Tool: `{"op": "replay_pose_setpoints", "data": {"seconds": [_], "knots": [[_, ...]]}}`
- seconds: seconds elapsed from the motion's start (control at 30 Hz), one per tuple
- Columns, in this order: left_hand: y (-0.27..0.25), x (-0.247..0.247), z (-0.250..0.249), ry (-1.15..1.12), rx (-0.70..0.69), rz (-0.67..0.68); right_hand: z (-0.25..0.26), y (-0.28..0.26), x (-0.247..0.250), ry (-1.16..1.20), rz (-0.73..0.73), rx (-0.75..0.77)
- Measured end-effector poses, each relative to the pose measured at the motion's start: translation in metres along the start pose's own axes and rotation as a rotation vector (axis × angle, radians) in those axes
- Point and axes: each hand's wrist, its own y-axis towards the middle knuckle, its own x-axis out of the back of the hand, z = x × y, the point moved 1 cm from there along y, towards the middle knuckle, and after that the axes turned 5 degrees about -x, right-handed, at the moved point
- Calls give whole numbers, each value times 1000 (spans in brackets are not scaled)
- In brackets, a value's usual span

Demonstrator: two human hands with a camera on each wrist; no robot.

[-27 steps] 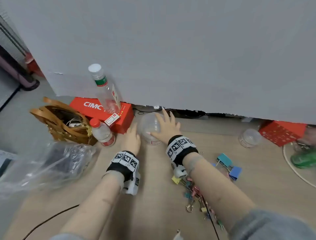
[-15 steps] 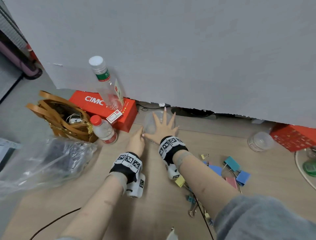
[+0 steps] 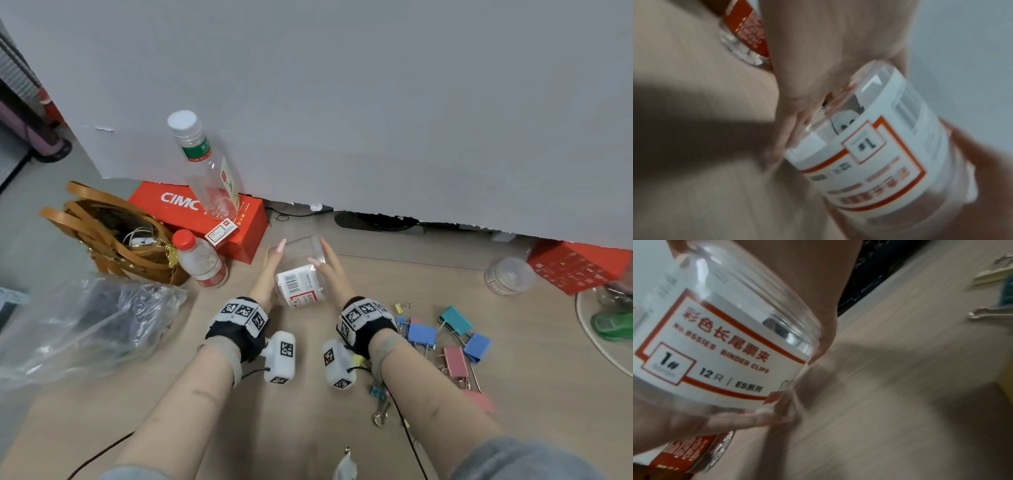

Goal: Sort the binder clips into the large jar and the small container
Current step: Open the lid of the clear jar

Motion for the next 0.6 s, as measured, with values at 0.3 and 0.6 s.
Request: {"op": "replay_pose_setpoints", "data": {"seconds": [0.3,0.6], "knots": [[-8,-18,5,-21,192,181,24,-23,17,26,36,-54],[-13,-39,6,-217,221,273,25,-34,41,-36,-6,230]]}}
